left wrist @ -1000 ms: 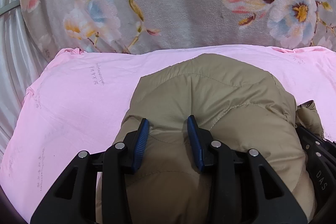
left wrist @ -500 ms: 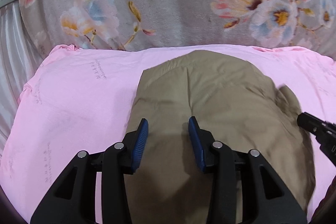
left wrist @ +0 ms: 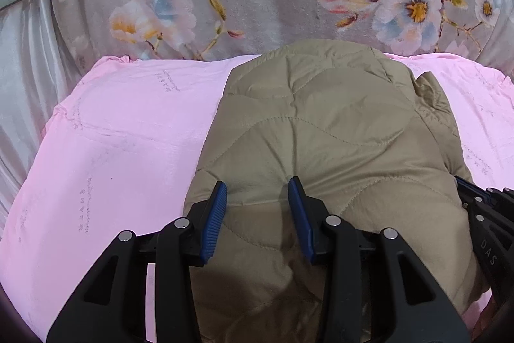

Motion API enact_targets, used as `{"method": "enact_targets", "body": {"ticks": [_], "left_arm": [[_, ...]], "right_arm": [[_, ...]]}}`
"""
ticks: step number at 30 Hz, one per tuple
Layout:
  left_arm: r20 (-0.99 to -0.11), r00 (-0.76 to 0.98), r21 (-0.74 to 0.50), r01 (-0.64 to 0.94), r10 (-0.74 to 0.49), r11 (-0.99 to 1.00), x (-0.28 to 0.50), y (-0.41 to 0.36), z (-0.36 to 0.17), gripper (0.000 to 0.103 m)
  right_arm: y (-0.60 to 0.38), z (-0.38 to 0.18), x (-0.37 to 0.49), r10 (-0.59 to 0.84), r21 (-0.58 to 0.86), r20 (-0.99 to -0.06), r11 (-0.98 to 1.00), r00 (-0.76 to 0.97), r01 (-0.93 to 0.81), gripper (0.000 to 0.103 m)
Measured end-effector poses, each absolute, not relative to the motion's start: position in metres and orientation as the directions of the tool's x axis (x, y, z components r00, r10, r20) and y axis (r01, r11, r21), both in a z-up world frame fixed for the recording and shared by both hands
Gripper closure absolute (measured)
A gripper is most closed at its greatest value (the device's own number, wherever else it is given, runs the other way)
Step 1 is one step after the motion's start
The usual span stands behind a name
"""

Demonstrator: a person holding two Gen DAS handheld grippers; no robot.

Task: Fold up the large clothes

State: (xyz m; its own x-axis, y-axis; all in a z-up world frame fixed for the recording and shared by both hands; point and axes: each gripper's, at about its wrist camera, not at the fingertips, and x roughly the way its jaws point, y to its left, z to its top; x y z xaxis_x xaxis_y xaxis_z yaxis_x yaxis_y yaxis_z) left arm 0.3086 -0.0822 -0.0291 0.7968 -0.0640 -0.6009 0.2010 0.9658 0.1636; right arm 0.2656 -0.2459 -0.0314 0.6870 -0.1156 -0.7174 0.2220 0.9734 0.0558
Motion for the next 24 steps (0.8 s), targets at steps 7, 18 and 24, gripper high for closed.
{"method": "enact_targets", "body": {"ticks": [7, 18, 24], "left_arm": [[-0.582, 0.811, 0.172, 0.196, -0.061, 0.965, 0.308, -0.082, -0.033, 0.064], [-0.585, 0.809, 0.172, 0.193, -0.058, 0.966, 0.294, -0.079, -0.032, 0.064], [-0.613, 0.779, 0.076, 0.221, -0.129, 0.972, 0.262, -0.061, -0.028, 0.062]], "right_arm": [[-0.243, -0.032, 0.265, -0.144, 0.028, -0.709, 0.972, 0.691, 0.232, 0.1], [-0.24, -0.015, 0.239, -0.133, 0.069, -0.695, 0.966, 0.707, 0.25, 0.096], [-0.231, -0.021, 0.201, -0.115, 0.064, -0.721, 0.971, 0.683, 0.231, 0.085]]}}
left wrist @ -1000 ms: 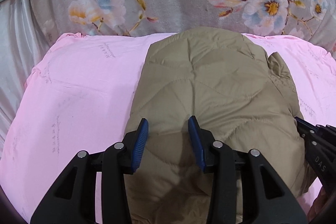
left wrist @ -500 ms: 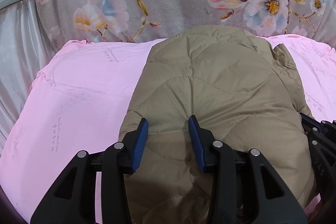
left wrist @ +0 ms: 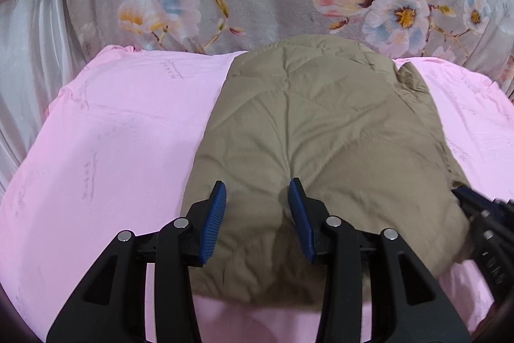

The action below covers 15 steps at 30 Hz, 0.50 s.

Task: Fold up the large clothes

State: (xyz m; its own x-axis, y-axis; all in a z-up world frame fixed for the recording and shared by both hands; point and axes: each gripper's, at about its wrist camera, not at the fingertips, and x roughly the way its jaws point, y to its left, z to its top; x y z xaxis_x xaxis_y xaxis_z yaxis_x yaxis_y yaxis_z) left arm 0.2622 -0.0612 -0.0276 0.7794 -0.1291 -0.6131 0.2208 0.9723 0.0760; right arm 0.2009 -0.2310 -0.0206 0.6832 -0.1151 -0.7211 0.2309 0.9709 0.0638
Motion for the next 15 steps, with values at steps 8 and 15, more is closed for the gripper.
{"method": "enact_targets", "body": {"ticks": [8, 15], "left_arm": [[-0.657, 0.739, 0.017, 0.216, -0.152, 0.976, 0.221, -0.039, -0.04, 0.037], [-0.695, 0.707, 0.007, 0.186, -0.129, 0.983, 0.2, -0.028, -0.052, 0.033]], "right_arm": [[-0.238, -0.024, 0.164, -0.181, 0.041, -0.742, 0.949, 0.645, 0.313, 0.061], [-0.232, -0.034, 0.123, -0.165, 0.056, -0.784, 0.941, 0.598, 0.333, 0.047]]}}
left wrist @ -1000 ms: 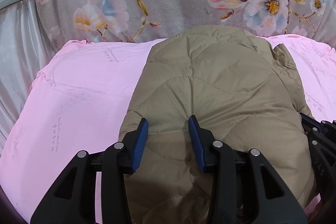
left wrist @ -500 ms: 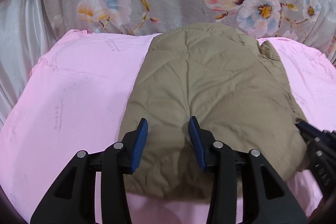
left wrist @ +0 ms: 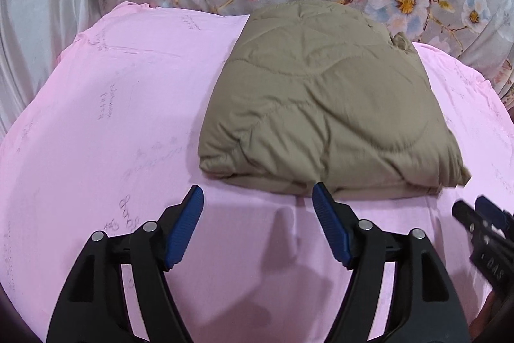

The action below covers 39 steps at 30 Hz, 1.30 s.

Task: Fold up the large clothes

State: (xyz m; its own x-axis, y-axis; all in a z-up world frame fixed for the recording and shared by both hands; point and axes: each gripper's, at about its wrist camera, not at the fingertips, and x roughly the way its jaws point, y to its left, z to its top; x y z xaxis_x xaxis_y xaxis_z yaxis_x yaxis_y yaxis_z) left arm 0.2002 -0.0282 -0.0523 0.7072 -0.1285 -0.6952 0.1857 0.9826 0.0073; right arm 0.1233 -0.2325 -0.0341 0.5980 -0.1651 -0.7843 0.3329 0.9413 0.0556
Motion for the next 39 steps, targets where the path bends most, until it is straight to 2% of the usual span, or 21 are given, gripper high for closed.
{"method": "enact_targets", "body": {"ticks": [2, 4, 5, 9, 12, 17, 24, 39], "left_arm": [[-0.699, 0.704, 0.008, 0.184, -0.126, 0.983, 0.192, -0.028, -0.053, 0.025], [-0.696, 0.708, 0.013, 0.179, -0.12, 0.984, 0.185, -0.028, -0.053, 0.018], [-0.692, 0.713, 0.021, 0.172, -0.11, 0.985, 0.181, -0.027, -0.052, 0.015], [-0.689, 0.72, 0.048, 0.155, -0.08, 0.987, 0.17, -0.027, -0.052, 0.011], [-0.692, 0.72, 0.071, 0.143, -0.054, 0.987, 0.163, -0.026, -0.053, 0.011], [-0.686, 0.727, 0.1, 0.127, -0.024, 0.987, 0.159, -0.028, -0.053, 0.007], [-0.694, 0.72, 0.13, 0.136, -0.008, 0.982, 0.16, -0.033, -0.057, 0.007], [-0.686, 0.727, 0.164, 0.149, 0.005, 0.975, 0.157, -0.041, -0.06, 0.007]], "right_arm": [[-0.23, -0.035, 0.116, -0.161, 0.062, -0.79, 0.939, 0.592, 0.338, 0.044], [-0.225, -0.034, 0.11, -0.166, 0.059, -0.783, 0.939, 0.6, 0.337, 0.034], [-0.221, -0.033, 0.109, -0.175, 0.048, -0.779, 0.941, 0.603, 0.335, 0.033], [-0.206, -0.027, 0.101, -0.225, -0.012, -0.748, 0.945, 0.624, 0.326, 0.022], [-0.203, -0.022, 0.093, -0.222, -0.004, -0.728, 0.947, 0.649, 0.32, 0.017], [-0.202, -0.023, 0.089, -0.197, 0.023, -0.734, 0.949, 0.65, 0.314, 0.017], [-0.194, -0.029, 0.097, -0.201, -0.016, -0.758, 0.957, 0.621, 0.29, 0.017], [-0.193, -0.031, 0.098, -0.195, -0.009, -0.761, 0.957, 0.619, 0.29, 0.017]]}}
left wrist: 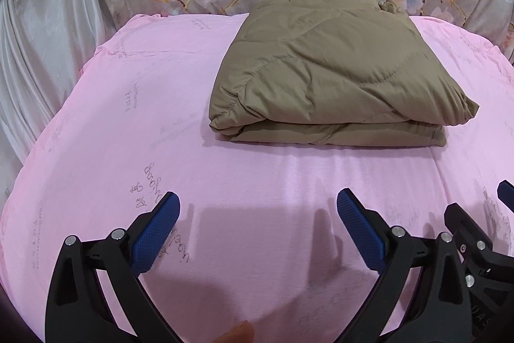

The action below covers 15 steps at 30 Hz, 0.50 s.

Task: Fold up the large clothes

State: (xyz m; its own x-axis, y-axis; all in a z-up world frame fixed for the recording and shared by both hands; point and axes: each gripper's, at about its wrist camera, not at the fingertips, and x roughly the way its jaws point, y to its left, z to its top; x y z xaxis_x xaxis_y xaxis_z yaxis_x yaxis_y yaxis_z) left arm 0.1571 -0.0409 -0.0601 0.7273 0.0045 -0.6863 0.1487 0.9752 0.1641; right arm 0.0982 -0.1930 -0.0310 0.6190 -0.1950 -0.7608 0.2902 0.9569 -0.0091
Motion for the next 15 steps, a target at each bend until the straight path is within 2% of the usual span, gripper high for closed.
{"method": "enact_targets", "body": {"ticks": [15], "left_arm": [[-0.682, 0.731, 0.176, 0.16, 0.004, 0.971, 0.1546, -0.0446, -0.0597, 0.007]], "right_arm": [[-0.1917, -0.0317, 0.0988, -0.198, -0.015, -0.761, 0.957, 0.618, 0.289, 0.017]]}}
